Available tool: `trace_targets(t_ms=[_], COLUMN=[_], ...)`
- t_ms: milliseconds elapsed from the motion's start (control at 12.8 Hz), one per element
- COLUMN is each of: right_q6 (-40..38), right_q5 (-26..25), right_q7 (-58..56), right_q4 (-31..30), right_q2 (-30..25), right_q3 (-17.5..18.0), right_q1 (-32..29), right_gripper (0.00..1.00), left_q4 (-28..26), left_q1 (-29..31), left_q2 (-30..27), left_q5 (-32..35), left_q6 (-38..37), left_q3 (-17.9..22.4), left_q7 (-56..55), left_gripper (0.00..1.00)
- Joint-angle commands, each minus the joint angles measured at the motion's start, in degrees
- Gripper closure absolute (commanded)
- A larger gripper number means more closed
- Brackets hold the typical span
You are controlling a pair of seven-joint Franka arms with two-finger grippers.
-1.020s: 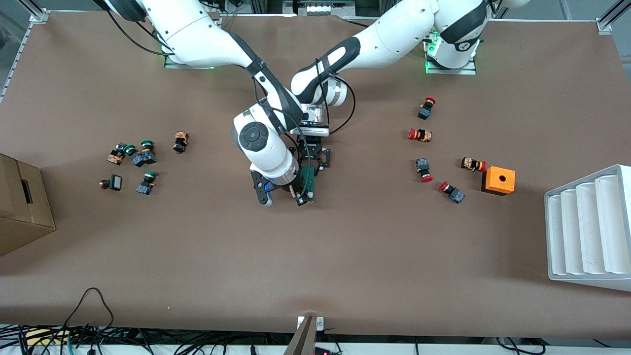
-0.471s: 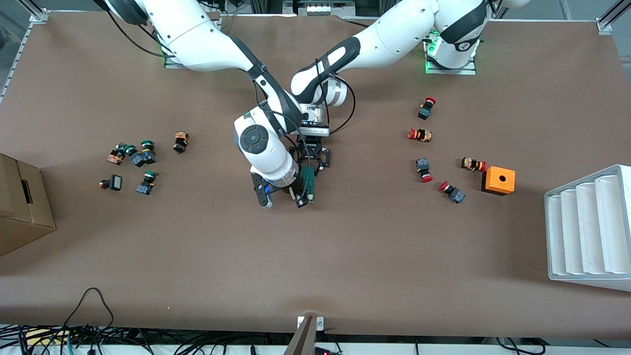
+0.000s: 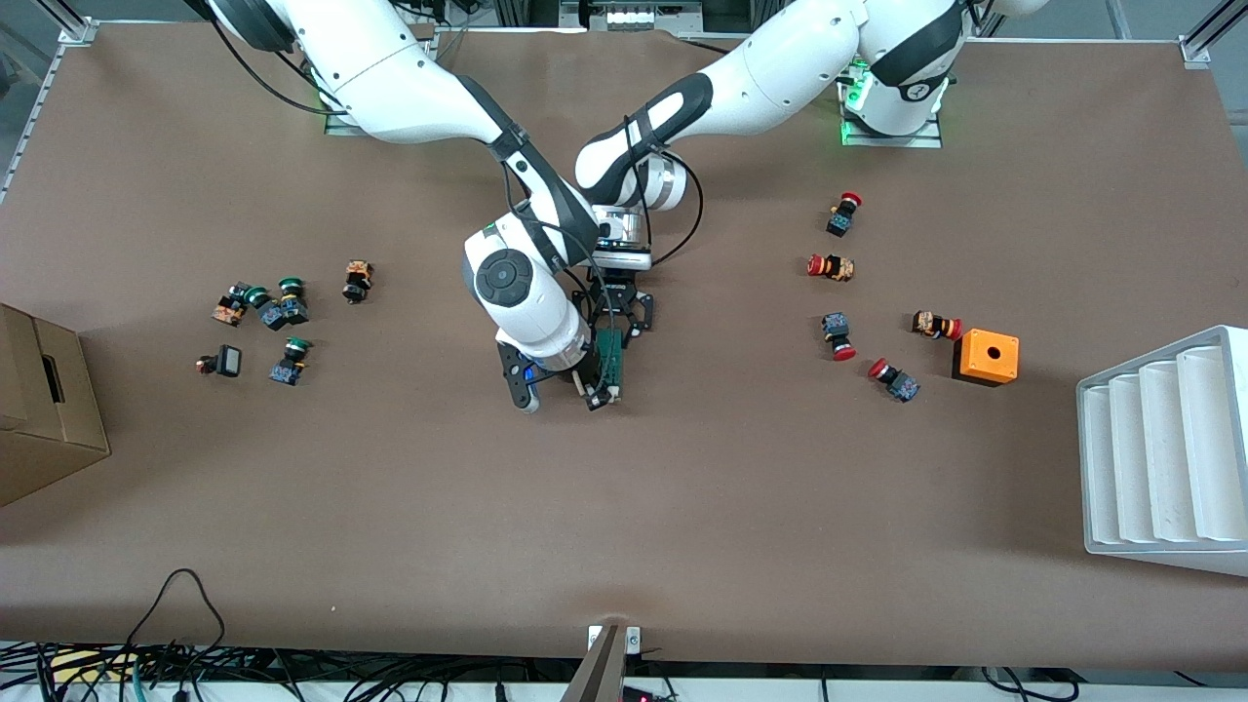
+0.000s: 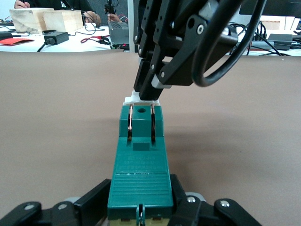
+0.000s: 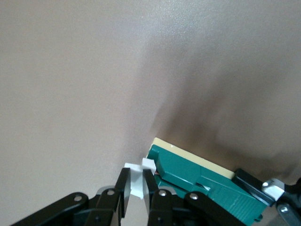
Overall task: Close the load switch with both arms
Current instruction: 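Release the switch and withdraw the right gripper while the left gripper lifts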
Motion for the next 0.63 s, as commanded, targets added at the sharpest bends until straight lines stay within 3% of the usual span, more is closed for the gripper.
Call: trace_targets(t_ms=[0,78,235,314,392,471,549], right_q6=[-6.55,-8.93,-13.4,-16.83,-20.6,-24.47,-27.64], right_q5=[-0.18,-0.18,-0.09,-0.09,0.08,0.6,0.96], right_q7=[-0.66,-1.18,-5.56,-9.15,-13.88,-19.06,-24.86], right_q4=[3.44,3.71,3.28,3.28,3.02,2.4,1.27], right_q2=[-1.08,-2.65,-6.25,-8.1,-10.38,-13.01,-15.48], right_q3=[0.58,0.76,2.07,2.51,2.52,2.6,2.61], right_q1=[-2.03,-3.34,-6.76,-8.35,-10.01,-12.29,-13.8], right_gripper=[0.57,0.34,0.02,0.01,0.01,0.01,0.01], left_q4=[4.16,4.16,4.16,4.16,4.16,4.16,3.98], left_q1=[0.0,0.0,0.09,0.09,0.26,0.44,0.62], left_q2=[2.7,2.79,2.7,2.7,2.7,2.53,2.26], left_q5=[2.06,2.06,2.06,2.06,2.06,2.06,2.06], left_q6=[3.79,3.79,3.79,3.79,3.88,4.05,4.06], left_q3=[0.25,0.25,0.25,0.16,0.16,0.16,0.16], left_q7=[0.54,0.54,0.54,0.54,0.63,0.98,1.15], left_gripper=[0.71,0.71,0.66,0.56,0.21,0.0,0.0])
